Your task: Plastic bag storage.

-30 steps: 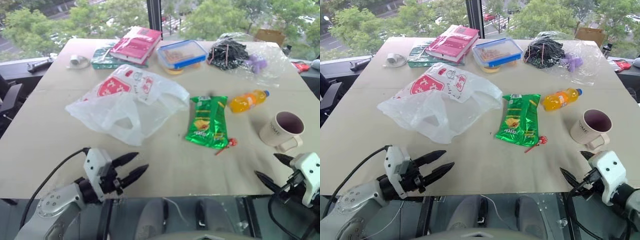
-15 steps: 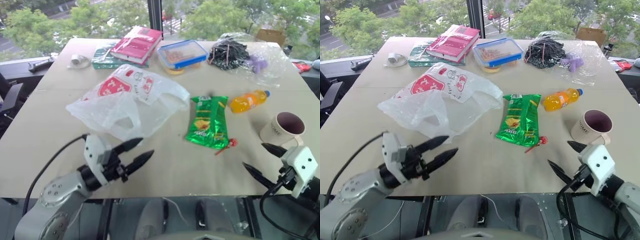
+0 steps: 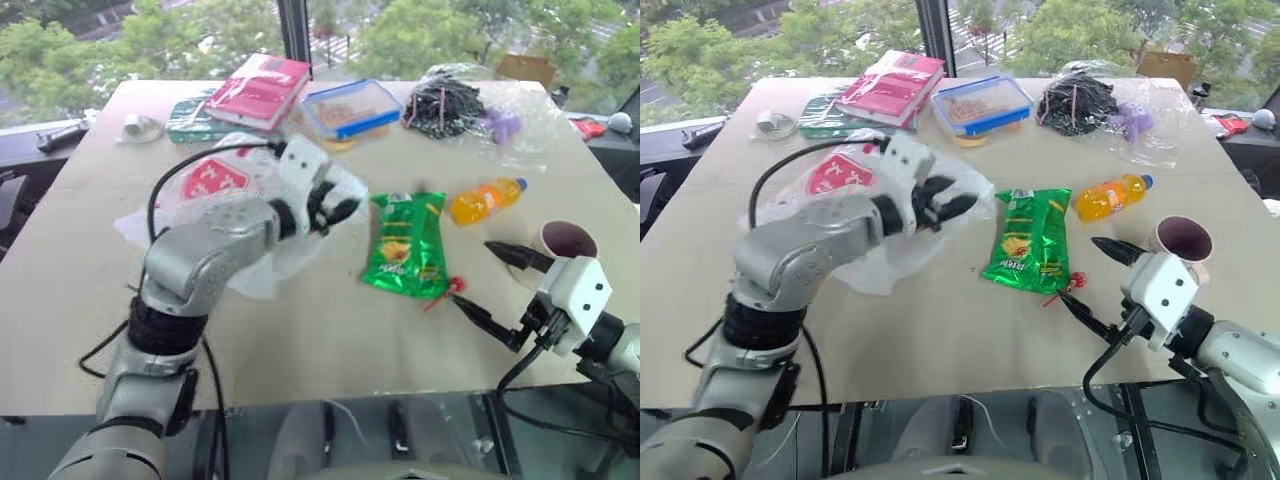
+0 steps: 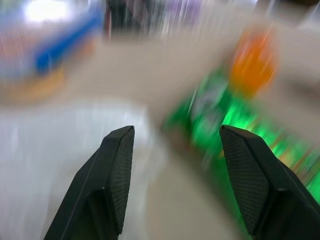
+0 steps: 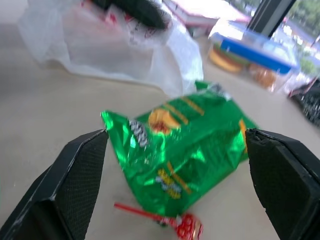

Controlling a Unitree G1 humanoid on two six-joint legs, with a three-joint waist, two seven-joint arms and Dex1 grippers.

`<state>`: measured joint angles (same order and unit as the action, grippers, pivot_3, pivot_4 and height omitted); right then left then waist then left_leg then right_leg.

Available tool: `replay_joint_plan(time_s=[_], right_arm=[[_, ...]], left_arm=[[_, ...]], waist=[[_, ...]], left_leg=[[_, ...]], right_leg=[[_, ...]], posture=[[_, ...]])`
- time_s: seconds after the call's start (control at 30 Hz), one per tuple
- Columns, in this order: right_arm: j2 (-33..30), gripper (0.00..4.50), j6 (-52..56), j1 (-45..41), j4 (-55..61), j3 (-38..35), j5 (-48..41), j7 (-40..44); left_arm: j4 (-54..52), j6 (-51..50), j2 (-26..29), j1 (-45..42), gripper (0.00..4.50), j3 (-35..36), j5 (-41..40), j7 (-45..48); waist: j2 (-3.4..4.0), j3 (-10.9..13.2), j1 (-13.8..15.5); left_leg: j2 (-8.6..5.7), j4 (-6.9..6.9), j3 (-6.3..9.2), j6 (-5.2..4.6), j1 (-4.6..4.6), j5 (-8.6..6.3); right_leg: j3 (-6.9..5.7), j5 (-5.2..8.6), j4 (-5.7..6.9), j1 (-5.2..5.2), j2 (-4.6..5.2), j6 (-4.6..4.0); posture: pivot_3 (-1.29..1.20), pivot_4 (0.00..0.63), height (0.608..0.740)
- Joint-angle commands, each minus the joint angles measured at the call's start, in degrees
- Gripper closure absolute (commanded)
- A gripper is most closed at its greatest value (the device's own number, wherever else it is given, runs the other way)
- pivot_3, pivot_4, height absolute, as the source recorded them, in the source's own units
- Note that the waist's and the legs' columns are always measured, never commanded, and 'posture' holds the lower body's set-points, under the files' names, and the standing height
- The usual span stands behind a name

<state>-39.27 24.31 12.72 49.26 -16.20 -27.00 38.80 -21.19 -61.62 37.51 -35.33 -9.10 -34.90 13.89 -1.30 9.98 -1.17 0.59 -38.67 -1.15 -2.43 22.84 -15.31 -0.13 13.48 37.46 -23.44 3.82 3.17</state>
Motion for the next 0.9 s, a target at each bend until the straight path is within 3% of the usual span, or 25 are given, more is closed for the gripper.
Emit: replay_joint_plan(time_s=[0.03, 0.23, 0.33, 0.43, 0.57, 0.67, 0.9], right_arm=[[-0.7, 0.07, 0.1, -1.3, 2.5, -0.8, -3.0, 0.3], [-1.1, 0.07, 0.2, -3.4, 3.0, 0.9, -6.6, 1.7], [-1.3, 0.07, -0.1, -4.2, 2.5, 1.5, -6.6, 1.6], [-1.5, 0.07, 0.2, -6.1, 1.4, 2.4, -6.6, 1.4], [-1.7, 0.07, -0.2, -6.6, 0.9, 3.5, -5.4, 1.5], [-1.8, 0.07, -0.2, -6.5, 0.9, 3.5, -4.9, 1.0], [-1.6, 0.07, -0.5, -5.3, 1.7, 3.6, -3.8, 0.0]], left_arm=[[-9.6, -5.8, 4.9, 7.2, 1.66, 7.8, -1.1, 0.3], [-18.0, -11.5, 8.1, 18.1, 1.66, 19.2, -4.3, 2.3], [-20.4, -11.1, 9.9, 21.9, 1.66, 20.8, -3.5, 3.2], [-20.1, -5.2, 10.4, 22.6, 1.66, 20.3, 2.5, 0.6], [-18.4, 9.5, 18.0, 18.9, 1.66, 7.8, 18.3, 0.9], [-17.4, 15.2, 21.2, 17.6, 1.66, 2.3, 26.5, 1.3], [-10.7, 18.5, 22.0, 13.5, 1.66, -4.6, 38.9, 3.2]], waist=[[-0.01, 0.0, 0.1], [-0.08, 0.0, 1.7], [-0.08, 0.0, 2.1], [-0.09, 0.0, 2.1], [-0.11, 0.0, 2.1], [-0.09, 0.0, 2.0], [-0.09, 0.0, 2.0]], left_leg=[[0.05, 0.09, 0.02, 0.07, 0.01, 0.04], [0.01, 0.12, 0.04, 0.04, 0.05, 0.01], [-0.01, -0.03, 0.02, 0.04, 0.01, 0.01], [-0.01, -0.17, 0.02, 0.04, -0.01, 0.02], [-0.03, -0.26, 0.03, 0.05, -0.01, 0.02], [-0.05, -0.23, -0.07, 0.02, 0.01, 0.0], [-0.02, -0.15, -0.05, 0.01, 0.07, 0.0]], right_leg=[[0.01, 0.01, 0.0, -0.06, -0.01, -0.02], [-0.1, 0.02, -0.04, -0.07, 0.23, -0.03], [-0.07, 0.09, -0.09, 0.04, 0.24, -0.17], [-0.07, 0.1, 0.0, 0.07, 0.24, -0.21], [-0.06, 0.1, 0.11, 0.07, 0.21, -0.25], [0.02, 0.1, 0.05, 0.04, 0.23, -0.26], [-0.02, 0.04, -0.02, -0.01, 0.17, -0.15]], posture=[[0.0, 0.15, 0.74], [0.0, 0.15, 0.74], [0.0, 0.15, 0.74], [0.0, 0.15, 0.74], [0.0, 0.15, 0.74], [0.0, 0.15, 0.74], [0.0, 0.15, 0.74]])
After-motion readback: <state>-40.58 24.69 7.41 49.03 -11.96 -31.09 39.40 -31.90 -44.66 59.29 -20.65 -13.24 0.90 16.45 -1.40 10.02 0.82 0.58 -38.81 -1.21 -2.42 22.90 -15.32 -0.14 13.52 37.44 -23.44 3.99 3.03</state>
